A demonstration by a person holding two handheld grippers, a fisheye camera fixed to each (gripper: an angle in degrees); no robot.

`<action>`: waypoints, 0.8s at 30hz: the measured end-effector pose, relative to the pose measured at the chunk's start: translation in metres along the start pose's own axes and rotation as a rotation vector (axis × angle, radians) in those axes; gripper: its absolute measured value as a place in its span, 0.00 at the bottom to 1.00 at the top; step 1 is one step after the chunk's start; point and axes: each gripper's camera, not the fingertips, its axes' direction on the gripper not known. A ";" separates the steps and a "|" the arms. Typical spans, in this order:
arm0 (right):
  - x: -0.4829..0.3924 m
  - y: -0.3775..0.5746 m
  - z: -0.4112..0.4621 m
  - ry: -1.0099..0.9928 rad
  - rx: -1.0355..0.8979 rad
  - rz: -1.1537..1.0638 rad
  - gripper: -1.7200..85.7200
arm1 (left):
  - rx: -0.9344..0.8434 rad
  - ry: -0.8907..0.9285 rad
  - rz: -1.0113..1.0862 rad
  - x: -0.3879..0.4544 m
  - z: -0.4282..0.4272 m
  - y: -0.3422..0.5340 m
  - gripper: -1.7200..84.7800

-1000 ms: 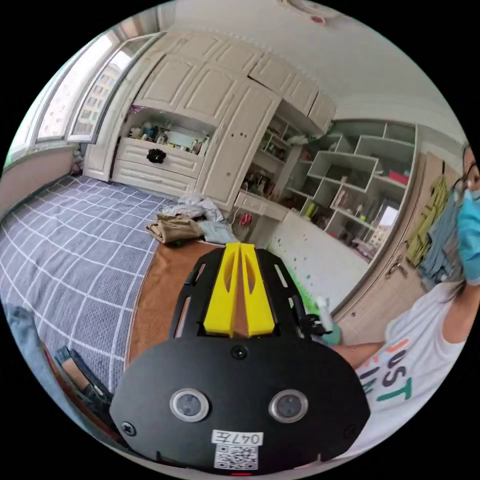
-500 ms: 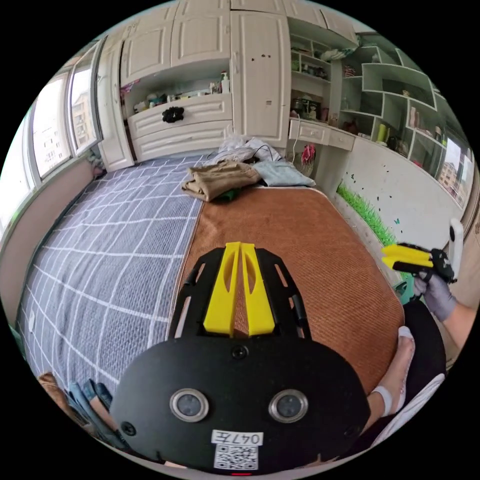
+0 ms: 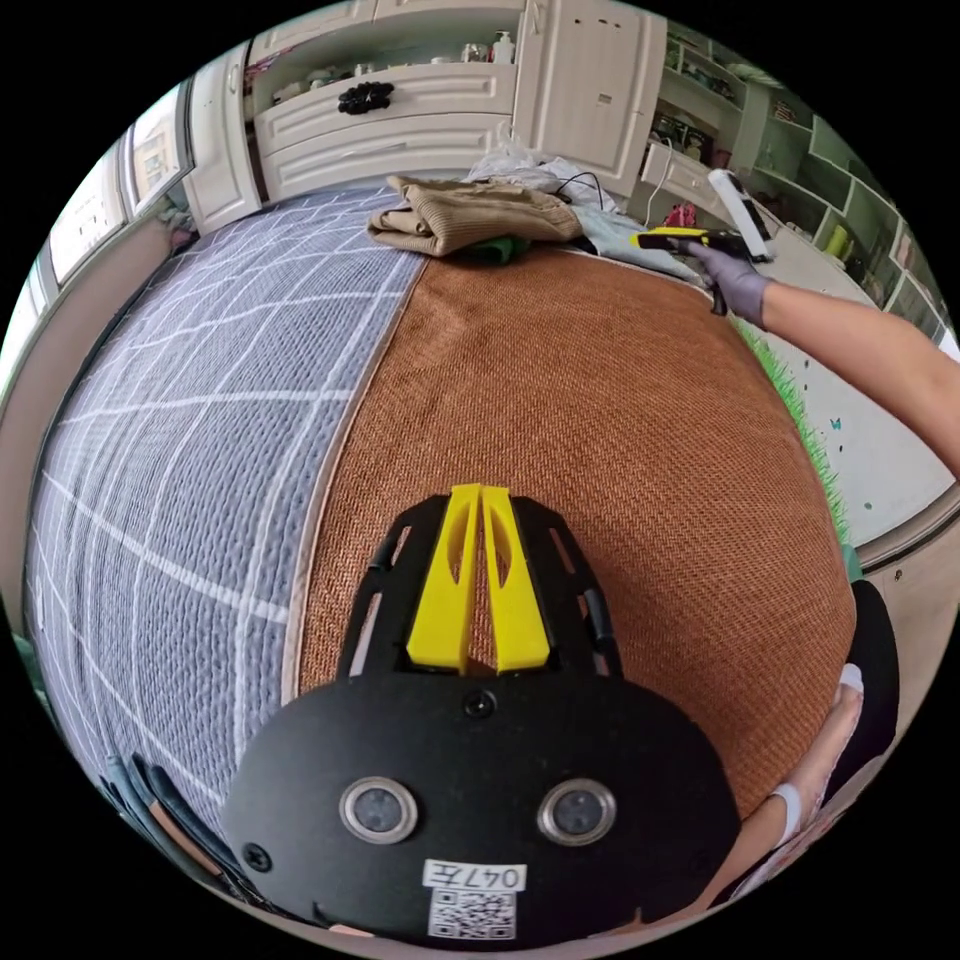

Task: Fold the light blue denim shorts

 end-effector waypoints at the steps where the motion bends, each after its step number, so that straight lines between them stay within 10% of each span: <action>1: -0.001 -0.009 0.008 0.007 -0.004 -0.010 0.10 | -0.006 -0.001 -0.001 0.005 0.003 -0.005 0.01; 8: -0.026 -0.069 0.091 0.191 -0.213 -0.136 0.08 | -0.011 0.004 -0.007 0.071 0.019 -0.042 0.01; 24: 0.044 -0.088 -0.019 -0.119 -0.233 -0.039 0.03 | -0.026 0.037 -0.045 0.197 0.014 -0.072 0.01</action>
